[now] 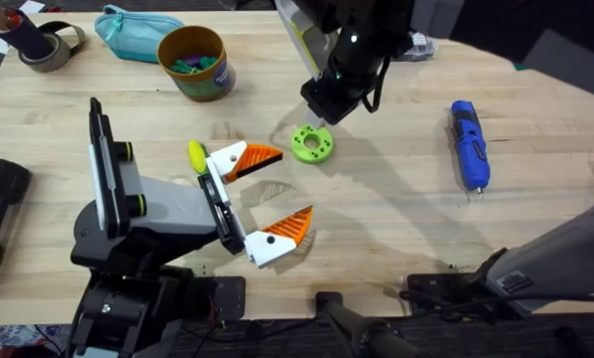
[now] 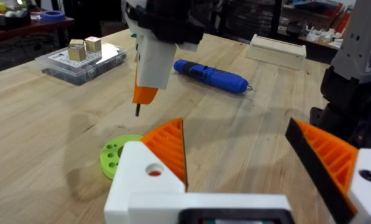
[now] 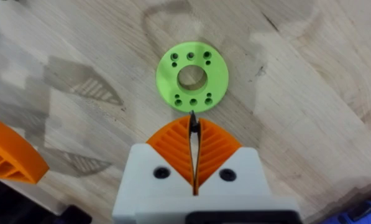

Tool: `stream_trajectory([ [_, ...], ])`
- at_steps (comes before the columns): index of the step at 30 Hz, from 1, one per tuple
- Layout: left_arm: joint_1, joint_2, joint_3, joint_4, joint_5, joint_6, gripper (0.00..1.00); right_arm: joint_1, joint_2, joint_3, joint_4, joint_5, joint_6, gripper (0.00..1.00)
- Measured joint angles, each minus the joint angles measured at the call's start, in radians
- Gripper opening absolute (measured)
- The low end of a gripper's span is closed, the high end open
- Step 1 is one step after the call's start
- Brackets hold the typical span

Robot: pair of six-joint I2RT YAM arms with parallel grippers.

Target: Pick up the gripper from the table and insert it into the empty holder that is missing its gripper. Then pick up a screw, insert it into the mounting hole, and use the screwdriver to tighten it. Finally, clean up the table by picking up the vegetable and placing it into the bucket.

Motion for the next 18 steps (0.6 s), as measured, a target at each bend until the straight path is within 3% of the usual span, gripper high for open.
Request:
stream_trajectory([
  [13,0.0,0.0,0.0,0.0,0.0,0.0,0.986,0.0,0.002,0.016,-0.09,0.0,0.0,0.012],
  [18,0.0,0.0,0.0,0.0,0.001,0.0,0.986,0.0,0.002,0.181,-0.201,0.004,-0.036,0.012],
])
